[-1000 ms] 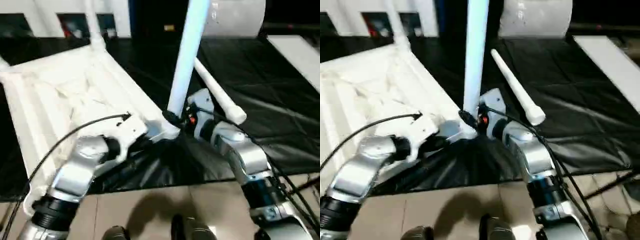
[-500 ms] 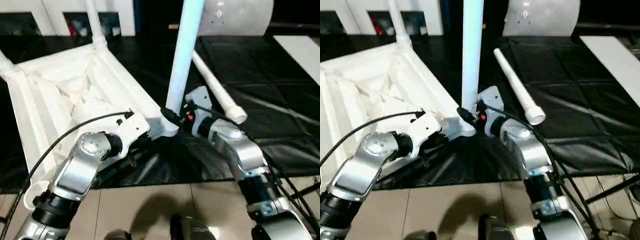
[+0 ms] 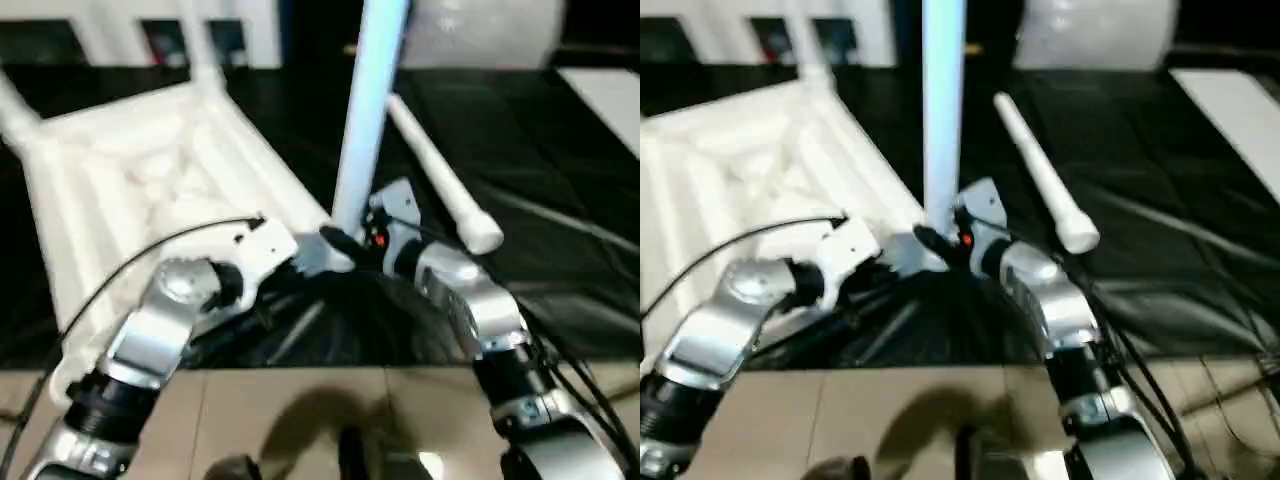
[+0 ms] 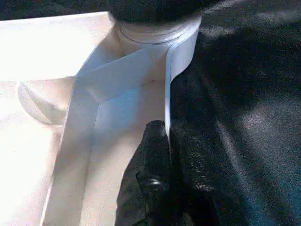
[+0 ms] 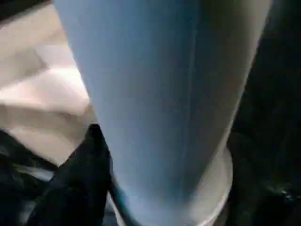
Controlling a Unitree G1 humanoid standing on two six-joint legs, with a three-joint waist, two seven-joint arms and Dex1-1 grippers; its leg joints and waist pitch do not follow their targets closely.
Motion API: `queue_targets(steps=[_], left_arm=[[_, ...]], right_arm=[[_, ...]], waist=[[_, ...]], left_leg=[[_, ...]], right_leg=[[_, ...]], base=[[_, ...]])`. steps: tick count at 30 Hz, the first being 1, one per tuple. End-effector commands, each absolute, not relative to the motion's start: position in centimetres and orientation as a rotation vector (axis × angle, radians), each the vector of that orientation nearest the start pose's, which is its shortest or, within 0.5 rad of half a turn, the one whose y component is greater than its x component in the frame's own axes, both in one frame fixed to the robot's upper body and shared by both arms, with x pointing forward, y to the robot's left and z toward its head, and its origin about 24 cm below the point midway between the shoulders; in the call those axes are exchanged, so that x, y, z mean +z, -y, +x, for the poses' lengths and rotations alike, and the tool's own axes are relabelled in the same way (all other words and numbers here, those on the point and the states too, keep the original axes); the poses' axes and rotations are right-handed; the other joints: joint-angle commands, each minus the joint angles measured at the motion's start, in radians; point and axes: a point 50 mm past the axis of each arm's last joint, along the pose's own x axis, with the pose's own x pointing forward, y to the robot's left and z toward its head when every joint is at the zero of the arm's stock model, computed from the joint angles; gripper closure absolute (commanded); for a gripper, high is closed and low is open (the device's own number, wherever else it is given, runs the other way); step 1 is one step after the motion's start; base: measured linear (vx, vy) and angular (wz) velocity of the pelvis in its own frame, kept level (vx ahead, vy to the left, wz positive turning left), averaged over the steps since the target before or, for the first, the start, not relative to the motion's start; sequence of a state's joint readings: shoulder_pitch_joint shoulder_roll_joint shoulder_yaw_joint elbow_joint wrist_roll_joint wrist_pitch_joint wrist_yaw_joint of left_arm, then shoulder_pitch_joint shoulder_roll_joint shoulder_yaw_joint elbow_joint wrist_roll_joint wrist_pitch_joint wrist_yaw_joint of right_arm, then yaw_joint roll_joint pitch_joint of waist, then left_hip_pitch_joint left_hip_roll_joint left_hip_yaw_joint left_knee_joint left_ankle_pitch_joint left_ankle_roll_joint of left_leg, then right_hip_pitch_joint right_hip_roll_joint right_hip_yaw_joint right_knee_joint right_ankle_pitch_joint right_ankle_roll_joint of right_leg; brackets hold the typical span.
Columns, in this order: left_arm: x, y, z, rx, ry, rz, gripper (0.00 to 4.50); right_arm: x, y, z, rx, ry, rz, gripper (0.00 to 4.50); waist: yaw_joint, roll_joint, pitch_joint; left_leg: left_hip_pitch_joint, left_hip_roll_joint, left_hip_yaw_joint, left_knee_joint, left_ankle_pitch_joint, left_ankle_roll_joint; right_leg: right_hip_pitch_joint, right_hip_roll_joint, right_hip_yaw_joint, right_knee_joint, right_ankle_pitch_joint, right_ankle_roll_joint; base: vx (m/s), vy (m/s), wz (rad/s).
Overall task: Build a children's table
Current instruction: Insert table leg to table base, then rotate leg to tighten
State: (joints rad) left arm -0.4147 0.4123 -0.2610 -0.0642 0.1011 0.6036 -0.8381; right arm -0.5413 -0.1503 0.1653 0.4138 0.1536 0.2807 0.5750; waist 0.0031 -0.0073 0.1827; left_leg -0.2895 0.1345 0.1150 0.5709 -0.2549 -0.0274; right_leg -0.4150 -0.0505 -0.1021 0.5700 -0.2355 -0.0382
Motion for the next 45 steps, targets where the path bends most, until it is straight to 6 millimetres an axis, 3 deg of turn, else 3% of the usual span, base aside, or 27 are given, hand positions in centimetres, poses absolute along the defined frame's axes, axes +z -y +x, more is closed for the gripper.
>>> queue_targets(steps=[1, 2, 3, 4, 5, 6, 7, 8, 10, 15, 18, 19, 21, 25, 28, 36, 45], left_arm=[[8.9, -13.2, 29.7, -0.900, -0.410, 0.522, 4.50], [9.0, -13.3, 29.8, -0.901, -0.410, 0.523, 4.50], [9.0, -13.4, 29.9, -0.904, -0.409, 0.526, 4.50], [9.1, -13.6, 30.0, -0.911, -0.406, 0.532, 4.50], [9.1, -13.6, 30.0, -0.911, -0.406, 0.532, 4.50], [9.1, -13.8, 30.0, -0.933, -0.405, 0.535, 4.50], [9.0, -13.9, 30.0, -0.943, -0.405, 0.535, 4.50], [9.0, -14.0, 30.0, -0.950, -0.405, 0.535, 4.50], [9.0, -14.0, 30.0, -0.954, -0.405, 0.535, 4.50], [8.4, -14.6, 30.1, -1.038, -0.435, 0.574, 4.50], [8.3, -14.7, 30.2, -1.059, -0.440, 0.588, 4.50], [8.2, -14.9, 30.2, -1.099, -0.440, 0.615, 4.50], [8.3, -14.9, 30.1, -1.159, -0.427, 0.644, 4.50], [8.4, -15.0, 29.9, -1.258, -0.423, 0.681, 4.50], [8.4, -14.8, 29.7, -1.354, -0.400, 0.700, 4.50], [8.5, -14.2, 28.9, -1.536, -0.378, 0.717, 4.50], [8.6, -13.8, 29.0, -1.566, -0.364, 0.735, 4.50]], right_arm=[[3.5, 9.6, 32.1, 0.777, -0.394, -0.073, 0.95], [3.6, 9.8, 32.0, 0.780, -0.388, -0.071, 0.87], [3.7, 10.0, 31.9, 0.783, -0.383, -0.068, 0.80], [3.8, 10.2, 31.8, 0.784, -0.378, -0.062, 0.71], [3.8, 10.2, 31.8, 0.784, -0.378, -0.062, 0.61], [3.9, 10.6, 31.5, 0.790, -0.367, -0.058, 0.52], [3.9, 10.8, 31.4, 0.792, -0.363, -0.058, 0.42], [4.0, 10.9, 31.3, 0.794, -0.361, -0.059, 0.35], [4.1, 11.0, 31.2, 0.801, -0.353, -0.058, 0.28], [5.1, 12.9, 30.2, 0.824, -0.301, -0.054, 0.13], [5.4, 13.3, 29.9, 0.832, -0.289, -0.057, 0.13], [5.9, 13.9, 29.7, 0.849, -0.267, -0.089, 0.13], [6.4, 14.5, 29.4, 0.872, -0.245, -0.121, 0.13], [7.4, 15.7, 28.6, 0.957, -0.224, -0.163, 0.13], [8.1, 16.3, 28.1, 1.030, -0.228, -0.172, 0.13], [8.4, 15.7, 28.2, 1.141, -0.229, -0.270, 0.13], [8.7, 14.2, 28.1, 1.239, -0.207, -0.212, 0.13]], waist=[[-0.001, -0.002, -0.070], [-0.005, 0.007, -0.073], [-0.012, 0.002, -0.061], [-0.016, 0.001, -0.055], [-0.019, -0.002, -0.058], [-0.021, 0.004, -0.062], [-0.020, 0.002, -0.063], [-0.019, 0.004, -0.069], [-0.021, 0.001, -0.071], [-0.017, -0.001, -0.077], [-0.011, -0.001, -0.088], [-0.013, -0.002, -0.089], [-0.010, -0.003, -0.096], [-0.005, -0.003, -0.100], [-0.001, -0.003, -0.101], [0.014, -0.001, -0.106], [0.026, -0.006, -0.109]], left_leg=[[-0.017, 0.059, -0.012, -0.069, -0.025, 0.060], [-0.003, 0.080, -0.005, -0.072, 0.001, 0.074], [-0.015, 0.079, 0.001, -0.083, -0.105, 0.087], [-0.001, 0.070, 0.008, -0.076, -0.236, 0.065], [-0.002, 0.063, 0.009, -0.072, -0.254, 0.058], [-0.018, 0.063, 0.003, -0.076, -0.231, 0.059], [-0.022, 0.064, 0.005, -0.076, -0.213, 0.066], [-0.019, 0.069, 0.008, -0.075, -0.185, 0.070], [-0.029, 0.075, 0.008, -0.076, -0.155, 0.074], [-0.033, 0.071, 0.018, -0.068, -0.097, 0.090], [-0.033, 0.071, 0.023, -0.062, -0.058, 0.102], [-0.046, 0.070, 0.020, -0.061, -0.030, 0.110], [-0.048, 0.069, 0.023, -0.055, 0.006, 0.117], [-0.056, 0.069, 0.023, -0.050, 0.060, 0.150], [-0.056, 0.068, 0.024, -0.048, 0.062, 0.153], [-0.049, 0.080, 0.025, -0.046, 0.097, 0.155], [-0.057, 0.081, 0.026, -0.038, 0.126, 0.164]], right_leg=[[0.059, -0.101, 0.092, -0.100, -0.481, -0.012], [0.048, -0.091, 0.088, -0.077, -0.206, -0.124], [0.053, -0.090, 0.083, -0.085, -0.242, -0.168], [0.039, -0.090, 0.076, -0.107, -0.455, -0.154], [0.041, -0.092, 0.073, -0.114, -0.518, -0.138], [0.052, -0.098, 0.074, -0.113, -0.546, -0.120], [0.052, -0.097, 0.074, -0.121, -0.544, -0.107], [0.048, -0.097, 0.076, -0.116, -0.495, -0.113], [0.054, -0.097, 0.078, -0.103, -0.416, -0.142], [0.060, -0.092, 0.080, -0.090, -0.318, -0.187], [0.059, -0.091, 0.081, -0.086, -0.288, -0.195], [0.067, -0.090, 0.075, -0.081, -0.269, -0.201], [0.068, -0.090, 0.077, -0.075, -0.233, -0.197], [0.074, -0.087, 0.072, -0.067, -0.173, -0.198], [0.075, -0.086, 0.070, -0.069, -0.191, -0.192], [0.067, -0.089, 0.070, -0.057, -0.142, -0.221], [0.067, -0.092, 0.071, -0.045, -0.092, -0.240]], base=[[0.088, -0.012, -0.03], [0.000, 0.000, 0.00], [0.000, 0.000, 0.00], [0.000, 0.000, 0.00], [0.000, 0.000, 0.00], [0.000, 0.000, 0.00], [0.000, 0.000, 0.00], [0.000, 0.000, 0.00], [0.000, 0.000, 0.00], [0.000, 0.000, 0.00], [0.000, 0.000, 0.00], [0.000, 0.000, 0.00], [0.000, 0.000, 0.00], [0.000, 0.000, 0.00], [0.000, 0.000, 0.00], [0.000, 0.000, 0.00], [0.000, 0.000, 0.00]])
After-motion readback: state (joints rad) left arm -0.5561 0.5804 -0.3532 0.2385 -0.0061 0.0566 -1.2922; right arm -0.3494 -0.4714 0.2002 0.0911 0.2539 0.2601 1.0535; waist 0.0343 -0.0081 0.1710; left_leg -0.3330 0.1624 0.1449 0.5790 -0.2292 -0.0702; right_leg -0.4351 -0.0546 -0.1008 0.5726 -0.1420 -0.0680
